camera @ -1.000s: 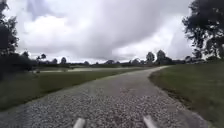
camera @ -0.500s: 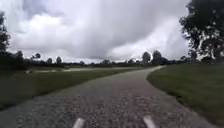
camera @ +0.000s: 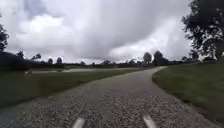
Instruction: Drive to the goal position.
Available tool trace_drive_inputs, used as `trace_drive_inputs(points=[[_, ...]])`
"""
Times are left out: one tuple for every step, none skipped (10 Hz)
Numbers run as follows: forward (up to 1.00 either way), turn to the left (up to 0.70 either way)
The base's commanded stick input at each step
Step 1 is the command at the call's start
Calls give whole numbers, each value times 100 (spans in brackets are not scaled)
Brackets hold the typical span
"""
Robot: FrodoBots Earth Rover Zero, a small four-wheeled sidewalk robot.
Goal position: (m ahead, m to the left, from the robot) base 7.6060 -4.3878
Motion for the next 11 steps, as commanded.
trace_drive_inputs(points=[[85, 0], [85, 0], [85, 0], [85, -2], [85, -11], [85, -31], [85, -34], [85, -34], [85, -19], [85, 0], [85, 0]])
